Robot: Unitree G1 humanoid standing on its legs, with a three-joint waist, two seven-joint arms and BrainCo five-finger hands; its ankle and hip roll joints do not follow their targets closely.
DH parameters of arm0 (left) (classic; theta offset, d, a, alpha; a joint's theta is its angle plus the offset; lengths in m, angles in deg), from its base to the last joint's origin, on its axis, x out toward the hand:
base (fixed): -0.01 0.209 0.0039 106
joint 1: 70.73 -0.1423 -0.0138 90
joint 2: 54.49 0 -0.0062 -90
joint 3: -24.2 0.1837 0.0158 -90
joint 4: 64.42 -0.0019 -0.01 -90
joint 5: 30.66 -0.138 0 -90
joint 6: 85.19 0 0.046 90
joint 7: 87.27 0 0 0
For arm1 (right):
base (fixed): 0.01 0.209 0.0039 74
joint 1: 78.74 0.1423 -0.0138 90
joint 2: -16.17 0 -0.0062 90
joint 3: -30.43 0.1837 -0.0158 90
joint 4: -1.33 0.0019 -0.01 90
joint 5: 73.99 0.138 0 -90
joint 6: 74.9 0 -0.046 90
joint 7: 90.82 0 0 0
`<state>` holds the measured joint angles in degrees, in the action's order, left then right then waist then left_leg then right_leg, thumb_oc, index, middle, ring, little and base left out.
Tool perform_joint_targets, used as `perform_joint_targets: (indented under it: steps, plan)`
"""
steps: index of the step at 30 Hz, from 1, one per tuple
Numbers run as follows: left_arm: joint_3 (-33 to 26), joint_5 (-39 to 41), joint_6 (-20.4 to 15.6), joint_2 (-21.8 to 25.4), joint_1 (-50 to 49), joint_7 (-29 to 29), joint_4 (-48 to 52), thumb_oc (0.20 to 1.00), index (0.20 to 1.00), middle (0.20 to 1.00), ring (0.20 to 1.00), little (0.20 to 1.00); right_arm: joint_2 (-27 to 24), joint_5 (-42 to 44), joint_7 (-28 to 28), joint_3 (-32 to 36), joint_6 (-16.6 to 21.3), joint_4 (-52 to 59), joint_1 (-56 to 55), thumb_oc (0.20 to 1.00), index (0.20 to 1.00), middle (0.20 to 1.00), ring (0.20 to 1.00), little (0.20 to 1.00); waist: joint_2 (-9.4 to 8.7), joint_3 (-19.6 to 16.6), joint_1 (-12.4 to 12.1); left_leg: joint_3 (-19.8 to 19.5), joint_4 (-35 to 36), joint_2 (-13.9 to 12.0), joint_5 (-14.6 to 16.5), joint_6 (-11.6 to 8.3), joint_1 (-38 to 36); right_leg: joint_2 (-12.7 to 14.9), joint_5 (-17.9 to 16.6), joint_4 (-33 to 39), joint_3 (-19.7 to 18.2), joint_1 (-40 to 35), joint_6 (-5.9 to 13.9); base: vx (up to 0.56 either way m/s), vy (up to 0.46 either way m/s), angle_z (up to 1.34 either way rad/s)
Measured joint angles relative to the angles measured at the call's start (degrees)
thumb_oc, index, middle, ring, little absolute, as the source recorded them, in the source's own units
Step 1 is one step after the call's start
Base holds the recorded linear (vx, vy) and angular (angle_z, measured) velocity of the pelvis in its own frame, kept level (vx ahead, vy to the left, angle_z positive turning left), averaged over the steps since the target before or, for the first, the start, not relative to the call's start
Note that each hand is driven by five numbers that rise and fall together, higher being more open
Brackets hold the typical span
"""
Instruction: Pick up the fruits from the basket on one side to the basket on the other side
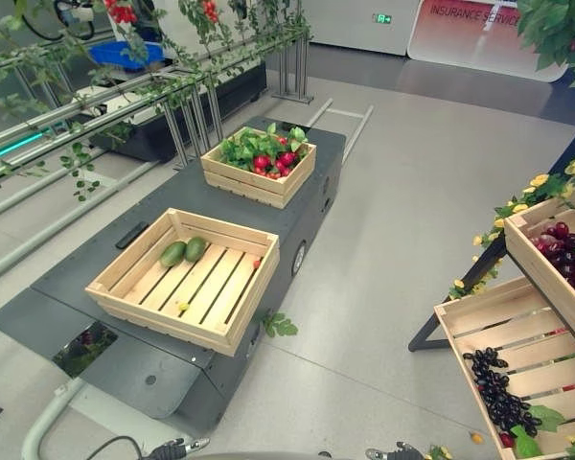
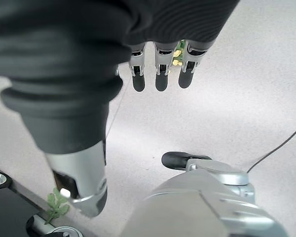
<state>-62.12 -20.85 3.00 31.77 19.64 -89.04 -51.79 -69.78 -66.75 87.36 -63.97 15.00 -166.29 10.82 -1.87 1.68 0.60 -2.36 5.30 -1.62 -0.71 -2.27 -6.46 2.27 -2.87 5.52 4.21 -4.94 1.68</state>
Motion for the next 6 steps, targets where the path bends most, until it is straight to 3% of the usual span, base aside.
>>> perform_joint_targets:
  steps: [6]
  plan:
    - [-0.45, 3.0, 0.47, -0.32, -1.85, -1.15, -0.59, 1.0, 1.0, 1.0, 1.0, 1.0, -0.3, 0.0, 0.02, 0.02, -0.21, -0.01, -0.71, 1.0, 1.0, 1.0, 1.0, 1.0, 0.7, -0.45, -0.01, -0.44, 0.0, -0.33, -0.02, -0.19, -0.13, -0.31, 0.21, 0.02, 0.21, -0.33, -0.19, 0.01, -0.026, 0.03]
